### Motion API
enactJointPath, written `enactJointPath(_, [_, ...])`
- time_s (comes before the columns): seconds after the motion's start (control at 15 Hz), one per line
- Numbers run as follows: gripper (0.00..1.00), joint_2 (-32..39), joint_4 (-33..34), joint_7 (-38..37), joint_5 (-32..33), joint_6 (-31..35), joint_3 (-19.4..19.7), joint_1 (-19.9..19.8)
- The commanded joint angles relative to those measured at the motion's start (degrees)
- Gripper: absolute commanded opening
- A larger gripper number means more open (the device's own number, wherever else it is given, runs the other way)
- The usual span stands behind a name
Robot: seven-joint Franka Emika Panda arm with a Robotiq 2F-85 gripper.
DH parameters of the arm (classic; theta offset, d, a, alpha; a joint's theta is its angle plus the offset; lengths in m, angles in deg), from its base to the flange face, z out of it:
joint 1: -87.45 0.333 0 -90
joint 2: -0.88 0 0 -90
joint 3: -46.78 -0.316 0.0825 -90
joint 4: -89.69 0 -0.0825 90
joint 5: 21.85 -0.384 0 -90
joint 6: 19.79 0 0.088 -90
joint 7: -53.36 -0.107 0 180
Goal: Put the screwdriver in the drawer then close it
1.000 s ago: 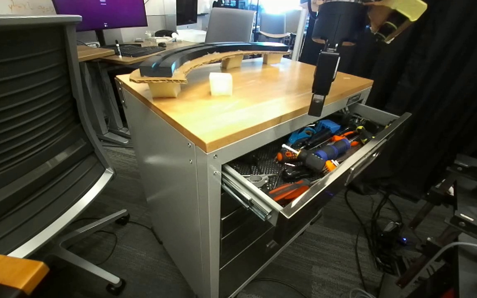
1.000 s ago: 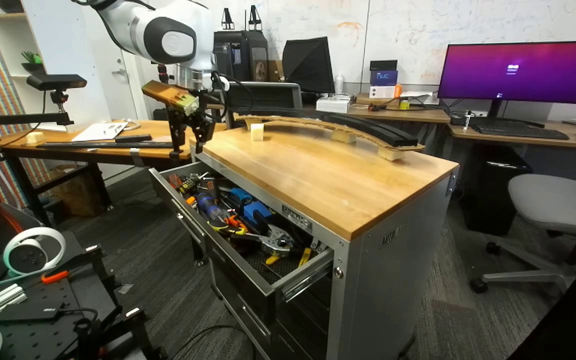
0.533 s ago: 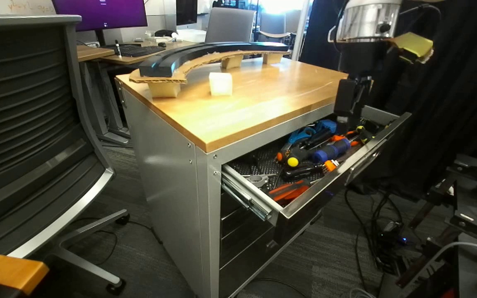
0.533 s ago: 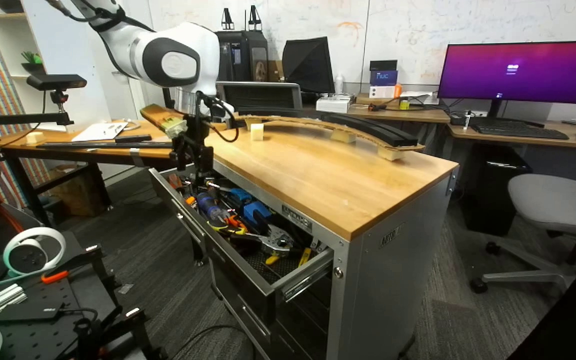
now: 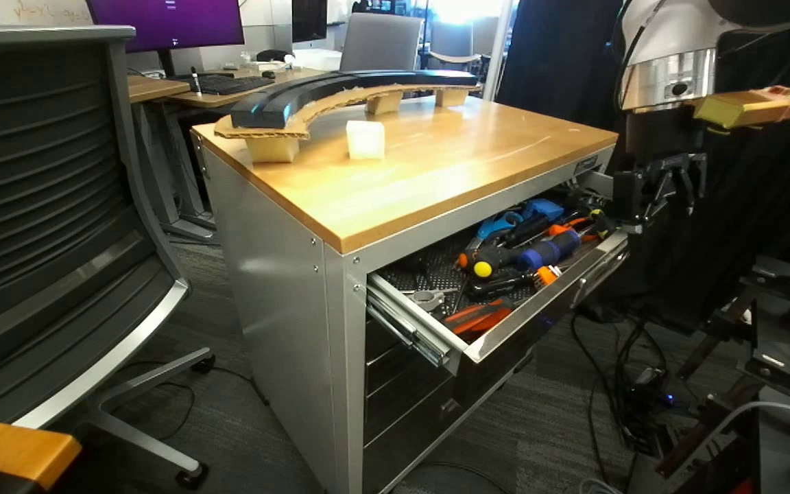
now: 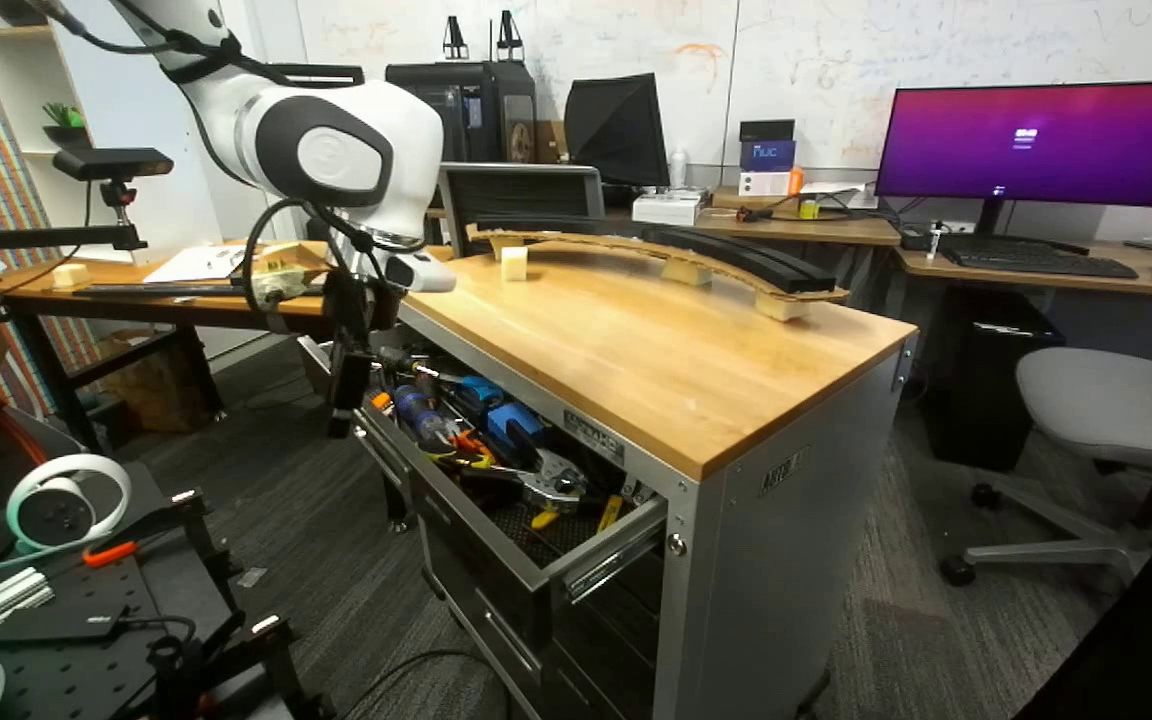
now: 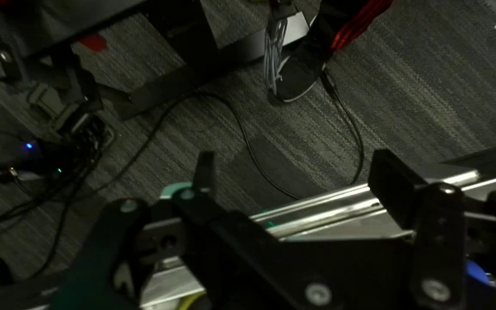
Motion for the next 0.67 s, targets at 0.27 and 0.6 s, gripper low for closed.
enactJointPath(0.27, [0.27, 4.6, -2.0, -5.3, 4.6, 16.8, 0.2, 0.6])
enactJointPath(0.6, [0.0, 8.5, 0.1, -17.3, 19.6, 26.4, 4.2, 4.8])
